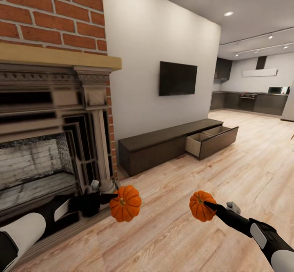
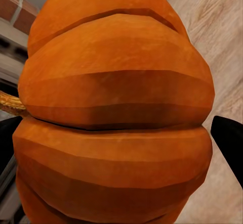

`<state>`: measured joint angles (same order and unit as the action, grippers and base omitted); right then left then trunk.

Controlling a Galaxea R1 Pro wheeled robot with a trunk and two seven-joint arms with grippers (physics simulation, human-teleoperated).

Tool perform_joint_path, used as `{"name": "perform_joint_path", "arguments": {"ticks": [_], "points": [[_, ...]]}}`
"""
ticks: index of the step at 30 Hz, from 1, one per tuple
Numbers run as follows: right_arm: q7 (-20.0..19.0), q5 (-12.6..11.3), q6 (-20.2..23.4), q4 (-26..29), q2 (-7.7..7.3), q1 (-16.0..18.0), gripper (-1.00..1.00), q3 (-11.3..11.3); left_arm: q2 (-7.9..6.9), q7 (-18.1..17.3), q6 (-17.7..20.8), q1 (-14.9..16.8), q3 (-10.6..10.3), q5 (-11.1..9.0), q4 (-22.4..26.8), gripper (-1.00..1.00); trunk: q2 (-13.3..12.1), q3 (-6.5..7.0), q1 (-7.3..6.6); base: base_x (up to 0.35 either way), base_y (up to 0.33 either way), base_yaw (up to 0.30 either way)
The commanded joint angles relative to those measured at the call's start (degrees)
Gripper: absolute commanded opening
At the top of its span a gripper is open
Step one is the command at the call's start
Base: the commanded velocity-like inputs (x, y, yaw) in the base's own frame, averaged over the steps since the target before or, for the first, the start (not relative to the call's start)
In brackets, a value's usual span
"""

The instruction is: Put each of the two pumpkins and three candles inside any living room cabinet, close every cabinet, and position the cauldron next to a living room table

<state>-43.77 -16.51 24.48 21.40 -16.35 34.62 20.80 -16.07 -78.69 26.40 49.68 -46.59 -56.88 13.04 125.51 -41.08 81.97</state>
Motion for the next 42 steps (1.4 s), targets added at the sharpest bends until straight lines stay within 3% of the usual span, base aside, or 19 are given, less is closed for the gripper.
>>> {"name": "perform_joint_path", "arguments": {"ticks": [1, 17, 21, 28, 42], "points": [[0.0, -0.1, 0.1, 0.0, 0.0, 0.0, -1.0, 0.0, -0.01, 0.3, -0.3, 0.0, 0.1, 0.1, 0.0, -1.0, 0.0, -0.09, 0.0, 0.0, 0.0, 0.0], [0.1, -0.1, 0.0, -0.1, 0.0, 0.0, -1.0, 0.0, -0.12, 1.2, -1.6, 0.0, 0.1, 0.1, 0.1, -1.0, 0.0, -1.53, 0.0, 0.0, 0.0, 0.0], [0.1, -0.1, 0.0, -0.1, 0.0, 0.0, -1.0, 0.1, -0.18, 1.0, -5.8, 0.0, 0.1, 0.1, 0.2, -1.0, 0.0, -1.89, 0.0, 0.0, 0.0, 0.0], [0.1, -0.1, 0.0, -0.2, -0.04, 0.0, -1.0, 0.1, 0.38, 1.1, -6.4, 0.0, 0.0, 0.1, 0.4, -1.0, 0.0, -2.32, 0.0, 0.0, 0.0, 0.0], [0.0, -0.1, 0.0, -0.2, 0.06, -0.1, -1.0, 0.1, 0.51, 1.3, -6.2, 0.1, -0.1, 0.2, 0.4, -1.0, -5.6, 0.16, -3.08, 0.0, 0.0, -0.016]]}}
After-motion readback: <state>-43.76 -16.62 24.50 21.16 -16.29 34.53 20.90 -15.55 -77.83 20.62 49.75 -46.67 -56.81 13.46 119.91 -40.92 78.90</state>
